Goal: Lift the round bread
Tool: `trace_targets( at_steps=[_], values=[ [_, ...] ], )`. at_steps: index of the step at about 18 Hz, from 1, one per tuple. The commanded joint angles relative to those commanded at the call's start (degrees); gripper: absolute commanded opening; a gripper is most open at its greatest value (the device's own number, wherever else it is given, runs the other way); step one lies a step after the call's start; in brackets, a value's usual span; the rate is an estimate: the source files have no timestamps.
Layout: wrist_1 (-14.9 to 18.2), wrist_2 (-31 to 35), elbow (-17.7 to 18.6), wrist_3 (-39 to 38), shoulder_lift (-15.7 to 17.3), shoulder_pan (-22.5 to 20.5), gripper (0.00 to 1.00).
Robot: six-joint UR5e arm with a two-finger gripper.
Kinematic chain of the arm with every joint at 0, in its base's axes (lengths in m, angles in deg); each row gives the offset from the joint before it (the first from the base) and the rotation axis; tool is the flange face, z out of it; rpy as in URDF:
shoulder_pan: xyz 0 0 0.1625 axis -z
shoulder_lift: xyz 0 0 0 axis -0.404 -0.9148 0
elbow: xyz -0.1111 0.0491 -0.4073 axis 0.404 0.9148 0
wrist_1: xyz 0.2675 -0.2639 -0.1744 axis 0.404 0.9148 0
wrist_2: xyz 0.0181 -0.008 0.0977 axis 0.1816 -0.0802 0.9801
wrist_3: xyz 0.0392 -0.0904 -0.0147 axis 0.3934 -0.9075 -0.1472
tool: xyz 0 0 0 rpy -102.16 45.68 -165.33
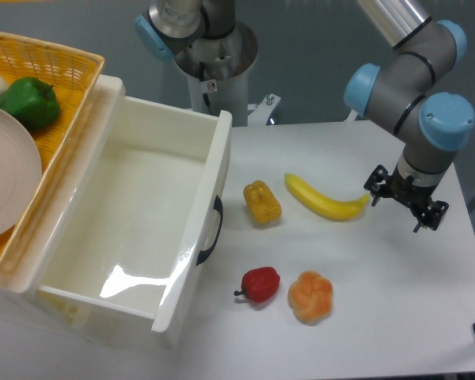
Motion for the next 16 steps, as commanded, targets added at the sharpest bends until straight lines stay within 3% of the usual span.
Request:
trace_targets(
  at_steps=[6,9,12,14,16],
  values=[
    [-1.0,-2.6,2.0,0.0,-0.8,-1.0,1.00],
    [-7.8,-8.6,6.1,-0.2,-0.9,-1.8,1.00],
    [-10.1,-12.3,6.9,-0.8,-2.3,-2.6,1.00],
    [-10.1,-14.8,6.9,-4.5,-2.2,-2.6,1.00],
    [-10.0,-16.6,6.2,-12.8,-2.3,-1.9,1.00]
  ],
)
